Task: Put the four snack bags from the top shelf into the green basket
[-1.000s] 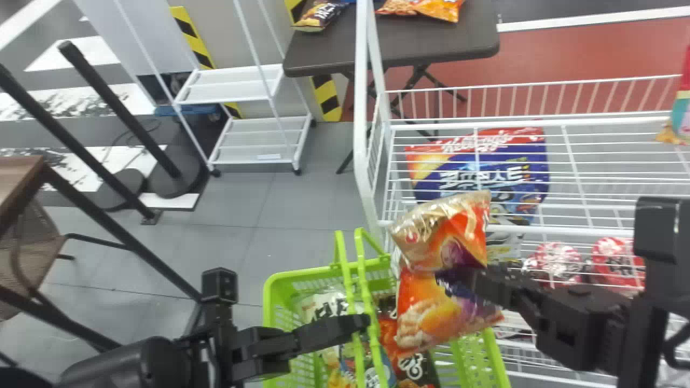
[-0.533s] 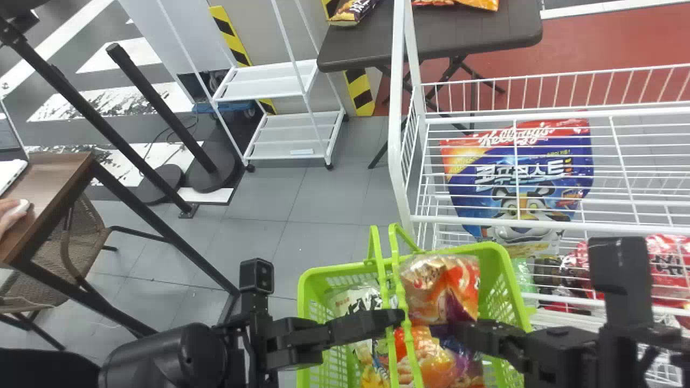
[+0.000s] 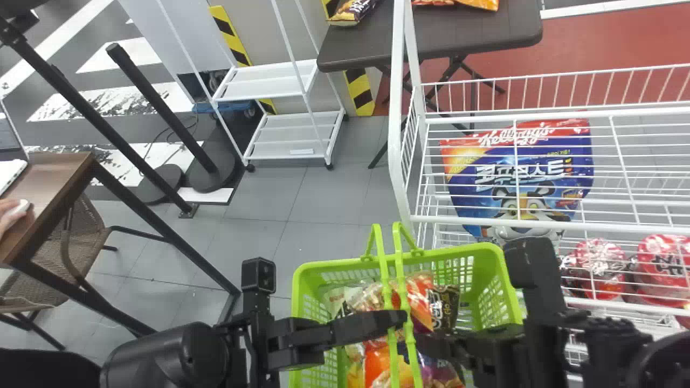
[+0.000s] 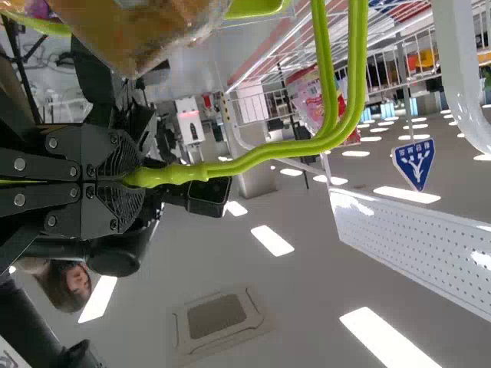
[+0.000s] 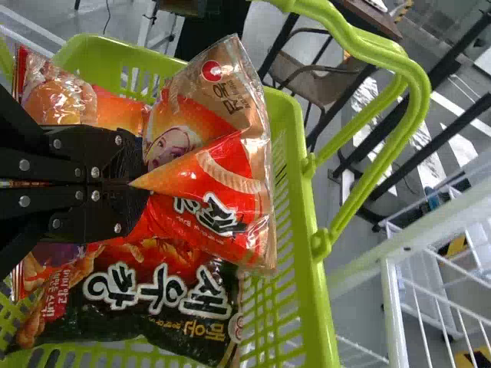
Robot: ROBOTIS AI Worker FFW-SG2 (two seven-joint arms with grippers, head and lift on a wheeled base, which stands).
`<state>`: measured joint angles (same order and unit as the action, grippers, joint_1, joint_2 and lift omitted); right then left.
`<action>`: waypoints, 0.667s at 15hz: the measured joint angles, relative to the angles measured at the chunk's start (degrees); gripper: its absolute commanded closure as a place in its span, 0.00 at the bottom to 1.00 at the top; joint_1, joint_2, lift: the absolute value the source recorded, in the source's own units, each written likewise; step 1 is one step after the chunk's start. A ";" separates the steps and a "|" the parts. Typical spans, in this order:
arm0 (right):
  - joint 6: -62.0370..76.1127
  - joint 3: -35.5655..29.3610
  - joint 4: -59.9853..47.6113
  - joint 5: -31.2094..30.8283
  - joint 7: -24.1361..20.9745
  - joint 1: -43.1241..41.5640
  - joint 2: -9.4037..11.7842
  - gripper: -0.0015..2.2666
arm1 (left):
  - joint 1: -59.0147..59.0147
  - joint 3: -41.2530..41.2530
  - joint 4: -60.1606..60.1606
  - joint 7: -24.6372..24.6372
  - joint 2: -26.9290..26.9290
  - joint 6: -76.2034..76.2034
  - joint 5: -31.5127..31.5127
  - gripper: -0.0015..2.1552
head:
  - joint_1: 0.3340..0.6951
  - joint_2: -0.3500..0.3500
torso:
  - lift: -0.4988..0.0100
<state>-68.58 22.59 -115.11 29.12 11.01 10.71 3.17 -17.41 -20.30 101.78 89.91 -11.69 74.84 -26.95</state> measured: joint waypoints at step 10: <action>-5.43 -21.25 -14.62 2.09 5.20 4.93 0.87 0.01 | 0.01 -0.24 -0.39 0.00 0.00 -0.18 0.06 1.00 | 1.00 0.93 | 0.98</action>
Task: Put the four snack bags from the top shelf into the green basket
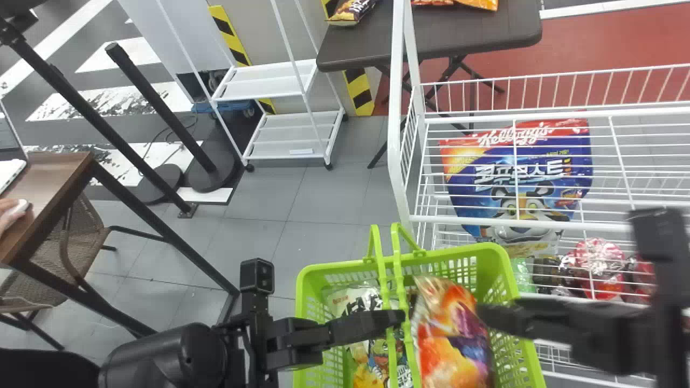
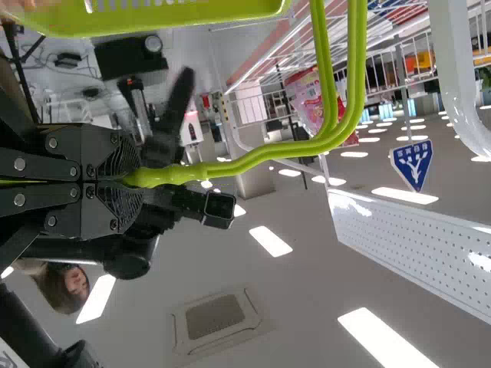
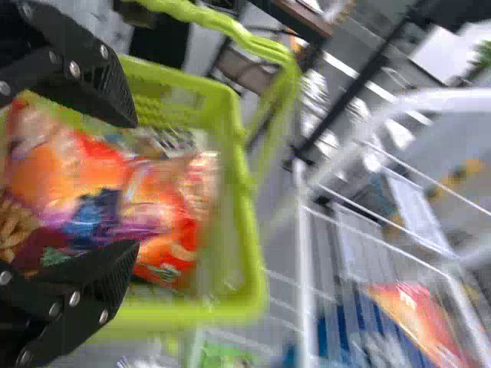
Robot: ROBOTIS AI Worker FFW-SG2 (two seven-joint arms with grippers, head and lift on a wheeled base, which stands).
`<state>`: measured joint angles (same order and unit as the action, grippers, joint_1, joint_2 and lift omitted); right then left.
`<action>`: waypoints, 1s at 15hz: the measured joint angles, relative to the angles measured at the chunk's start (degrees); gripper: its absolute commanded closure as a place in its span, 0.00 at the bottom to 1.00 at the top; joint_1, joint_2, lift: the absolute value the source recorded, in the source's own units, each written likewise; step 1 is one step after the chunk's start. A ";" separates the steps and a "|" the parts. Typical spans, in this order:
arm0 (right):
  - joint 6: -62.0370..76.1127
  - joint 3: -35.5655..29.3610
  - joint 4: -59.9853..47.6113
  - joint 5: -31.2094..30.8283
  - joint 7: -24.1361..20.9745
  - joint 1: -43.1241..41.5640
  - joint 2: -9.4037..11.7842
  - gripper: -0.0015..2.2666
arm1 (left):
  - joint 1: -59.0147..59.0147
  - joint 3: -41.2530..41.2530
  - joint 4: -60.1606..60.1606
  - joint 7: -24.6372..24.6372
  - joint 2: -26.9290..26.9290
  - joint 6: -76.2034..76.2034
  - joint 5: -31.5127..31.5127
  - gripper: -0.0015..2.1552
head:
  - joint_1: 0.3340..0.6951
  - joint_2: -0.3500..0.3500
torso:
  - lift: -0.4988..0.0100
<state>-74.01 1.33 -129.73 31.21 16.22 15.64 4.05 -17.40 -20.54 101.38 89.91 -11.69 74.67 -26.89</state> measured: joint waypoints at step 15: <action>44.06 -14.66 42.69 -33.54 -3.91 -29.27 0.08 0.03 | -1.30 -0.88 -0.04 0.00 0.17 -0.20 -0.33 1.00 | 1.00 0.22 | 0.98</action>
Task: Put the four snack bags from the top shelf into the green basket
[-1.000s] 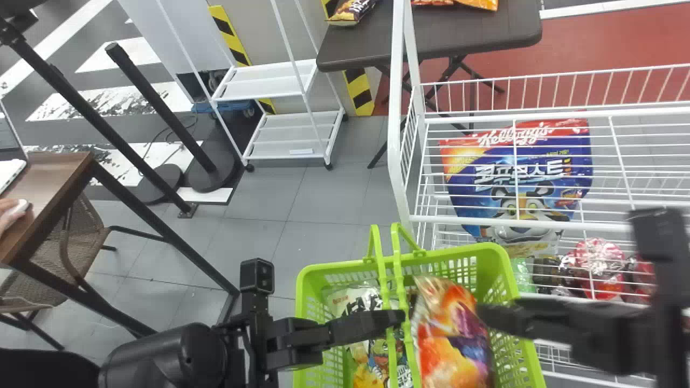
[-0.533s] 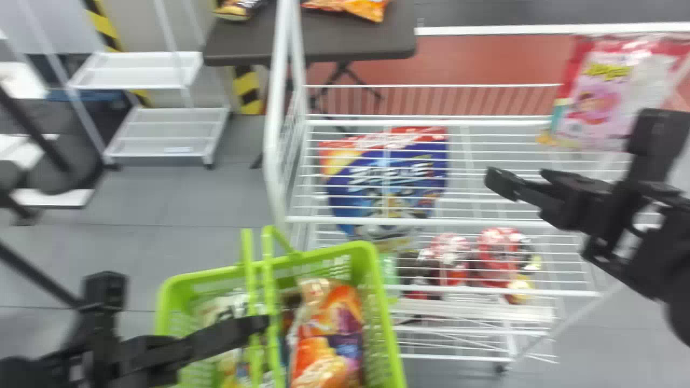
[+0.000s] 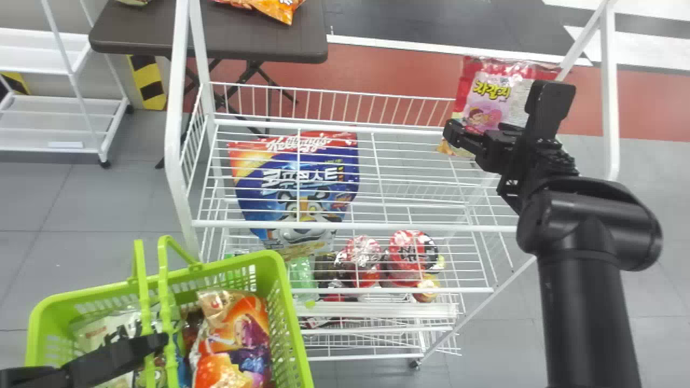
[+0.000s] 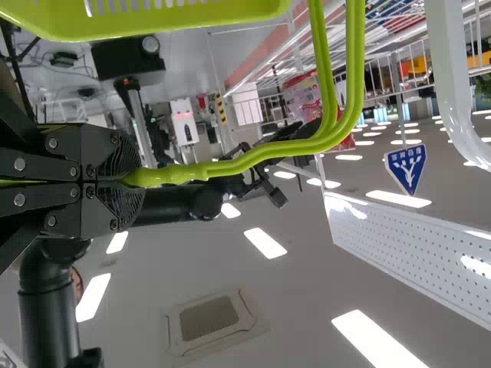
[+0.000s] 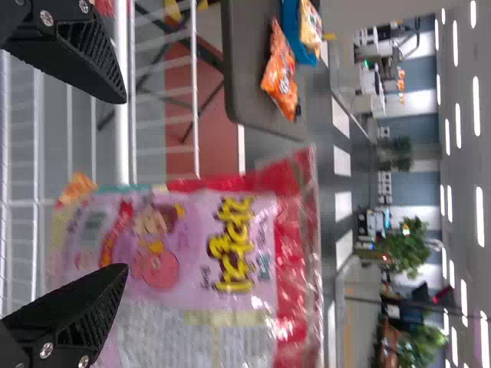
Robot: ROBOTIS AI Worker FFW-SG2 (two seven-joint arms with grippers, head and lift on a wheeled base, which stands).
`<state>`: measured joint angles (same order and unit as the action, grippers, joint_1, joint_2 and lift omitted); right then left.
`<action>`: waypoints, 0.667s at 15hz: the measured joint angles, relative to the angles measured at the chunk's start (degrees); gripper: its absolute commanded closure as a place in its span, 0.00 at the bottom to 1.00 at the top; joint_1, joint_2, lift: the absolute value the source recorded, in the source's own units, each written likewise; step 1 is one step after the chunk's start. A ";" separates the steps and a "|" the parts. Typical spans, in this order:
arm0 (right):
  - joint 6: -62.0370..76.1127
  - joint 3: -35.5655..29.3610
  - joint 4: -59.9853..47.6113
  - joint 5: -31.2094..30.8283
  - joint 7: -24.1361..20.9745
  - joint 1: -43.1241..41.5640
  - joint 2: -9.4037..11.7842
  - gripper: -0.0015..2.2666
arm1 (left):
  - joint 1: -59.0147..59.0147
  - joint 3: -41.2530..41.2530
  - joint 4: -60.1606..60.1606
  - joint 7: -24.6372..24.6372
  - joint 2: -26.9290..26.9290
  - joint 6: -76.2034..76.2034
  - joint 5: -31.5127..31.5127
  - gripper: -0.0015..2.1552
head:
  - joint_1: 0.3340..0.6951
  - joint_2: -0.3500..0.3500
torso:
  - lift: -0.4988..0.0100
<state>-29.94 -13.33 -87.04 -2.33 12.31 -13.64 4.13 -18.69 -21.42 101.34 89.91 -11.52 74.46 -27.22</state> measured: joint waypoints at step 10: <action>5.20 -0.81 13.54 -4.10 -3.58 -6.40 1.40 0.99 | -1.51 -1.50 0.07 0.00 0.62 -0.15 -0.24 1.00 | 1.00 0.16 | 0.98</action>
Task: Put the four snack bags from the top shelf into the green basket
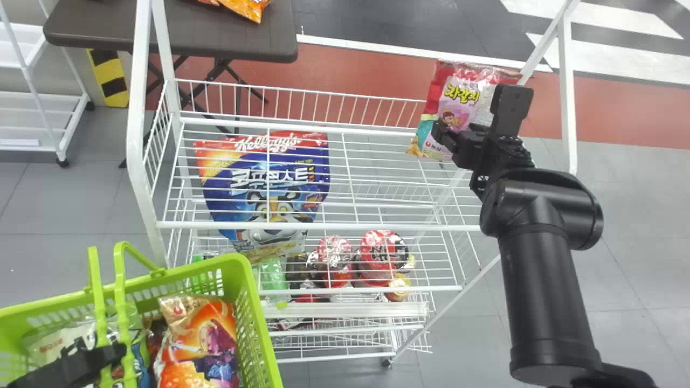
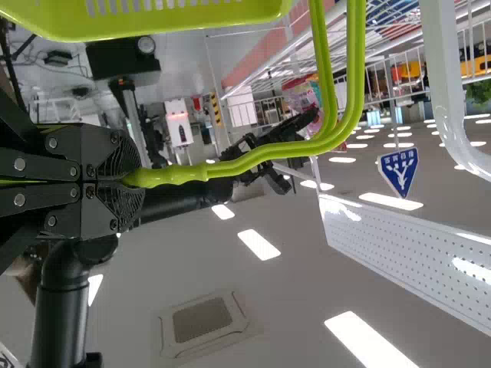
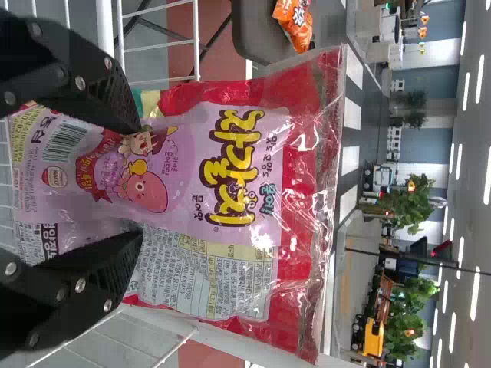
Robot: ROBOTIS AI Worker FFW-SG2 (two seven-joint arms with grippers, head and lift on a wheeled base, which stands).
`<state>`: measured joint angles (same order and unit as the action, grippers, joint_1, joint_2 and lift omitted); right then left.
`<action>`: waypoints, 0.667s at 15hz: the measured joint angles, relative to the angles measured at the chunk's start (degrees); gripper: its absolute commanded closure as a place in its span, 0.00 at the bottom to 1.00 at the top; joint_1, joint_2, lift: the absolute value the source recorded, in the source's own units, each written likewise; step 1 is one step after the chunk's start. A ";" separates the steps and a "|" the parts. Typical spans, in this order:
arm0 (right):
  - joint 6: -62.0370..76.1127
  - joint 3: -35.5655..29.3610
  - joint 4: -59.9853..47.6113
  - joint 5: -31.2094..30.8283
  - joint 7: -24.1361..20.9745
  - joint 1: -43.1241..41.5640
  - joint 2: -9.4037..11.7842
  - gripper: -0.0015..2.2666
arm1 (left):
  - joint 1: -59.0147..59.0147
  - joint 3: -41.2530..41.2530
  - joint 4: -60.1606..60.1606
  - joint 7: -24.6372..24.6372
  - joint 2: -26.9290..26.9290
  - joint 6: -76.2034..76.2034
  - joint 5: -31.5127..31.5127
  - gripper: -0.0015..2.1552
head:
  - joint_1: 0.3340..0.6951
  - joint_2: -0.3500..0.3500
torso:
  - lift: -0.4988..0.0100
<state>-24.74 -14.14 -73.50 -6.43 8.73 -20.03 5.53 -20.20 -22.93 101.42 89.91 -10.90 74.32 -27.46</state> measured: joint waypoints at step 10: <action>-9.00 0.24 -30.88 13.18 2.94 18.21 -0.14 0.99 | -1.58 -2.00 0.77 0.00 1.71 -1.21 -0.43 1.00 | 1.00 0.23 | 0.98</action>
<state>-33.75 -13.90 -104.38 6.75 11.67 -1.82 5.39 -21.79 -24.92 102.18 89.91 -9.19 73.11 -27.89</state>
